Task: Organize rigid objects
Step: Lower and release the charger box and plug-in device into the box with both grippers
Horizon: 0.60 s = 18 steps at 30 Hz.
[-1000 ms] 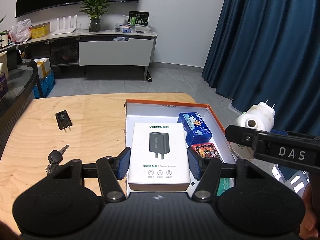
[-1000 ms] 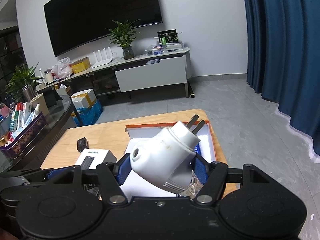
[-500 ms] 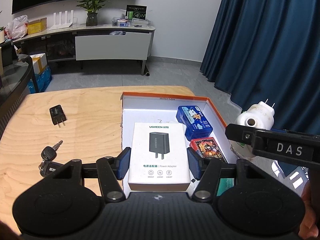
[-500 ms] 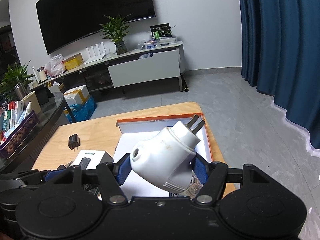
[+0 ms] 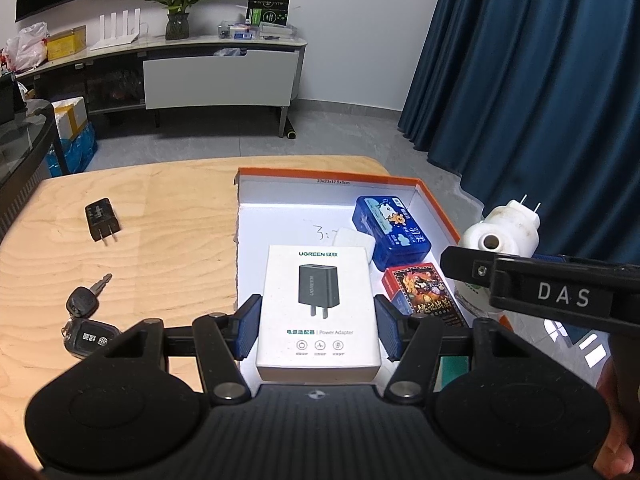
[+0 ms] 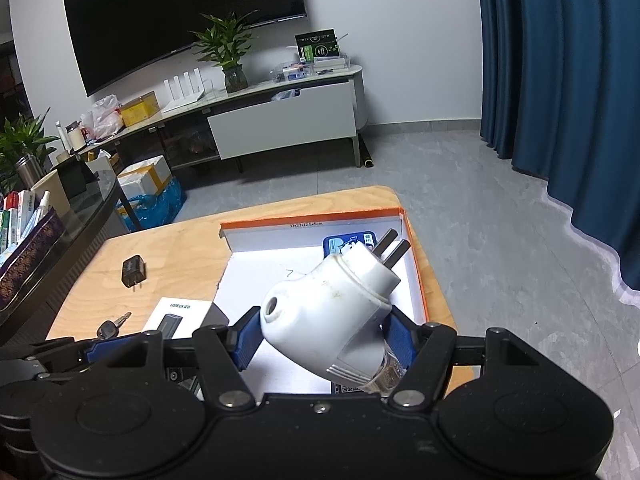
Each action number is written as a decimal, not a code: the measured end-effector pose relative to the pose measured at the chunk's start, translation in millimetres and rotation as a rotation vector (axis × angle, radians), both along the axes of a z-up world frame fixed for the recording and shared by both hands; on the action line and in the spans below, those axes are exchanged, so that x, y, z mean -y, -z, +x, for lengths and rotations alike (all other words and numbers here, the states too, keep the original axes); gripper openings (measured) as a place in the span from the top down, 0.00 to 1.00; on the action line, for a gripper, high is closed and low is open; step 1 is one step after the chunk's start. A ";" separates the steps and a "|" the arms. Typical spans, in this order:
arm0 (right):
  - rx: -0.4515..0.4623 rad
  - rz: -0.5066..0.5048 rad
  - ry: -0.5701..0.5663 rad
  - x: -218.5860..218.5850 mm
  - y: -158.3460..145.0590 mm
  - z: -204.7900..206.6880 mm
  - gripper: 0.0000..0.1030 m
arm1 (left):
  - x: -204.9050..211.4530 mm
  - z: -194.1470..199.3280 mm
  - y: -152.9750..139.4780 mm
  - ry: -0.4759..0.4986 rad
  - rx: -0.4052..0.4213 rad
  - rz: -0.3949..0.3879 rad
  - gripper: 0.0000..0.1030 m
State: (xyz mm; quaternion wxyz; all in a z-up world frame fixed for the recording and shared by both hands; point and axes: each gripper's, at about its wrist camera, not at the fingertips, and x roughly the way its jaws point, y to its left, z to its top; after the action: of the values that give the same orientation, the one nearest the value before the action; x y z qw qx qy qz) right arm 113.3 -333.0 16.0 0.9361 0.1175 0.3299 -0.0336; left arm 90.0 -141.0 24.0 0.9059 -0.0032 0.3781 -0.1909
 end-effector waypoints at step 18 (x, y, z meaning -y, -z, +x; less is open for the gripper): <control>-0.056 0.002 0.008 5.4 20.1 23.7 0.25 | 11.8 15.4 20.3 0.034 -0.055 0.007 0.42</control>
State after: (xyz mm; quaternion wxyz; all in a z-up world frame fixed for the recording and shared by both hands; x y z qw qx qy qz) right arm 137.0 -338.4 -4.2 0.9262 0.1188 0.3557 -0.0404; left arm 105.4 -152.7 3.7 0.8918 0.0009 0.4034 -0.2047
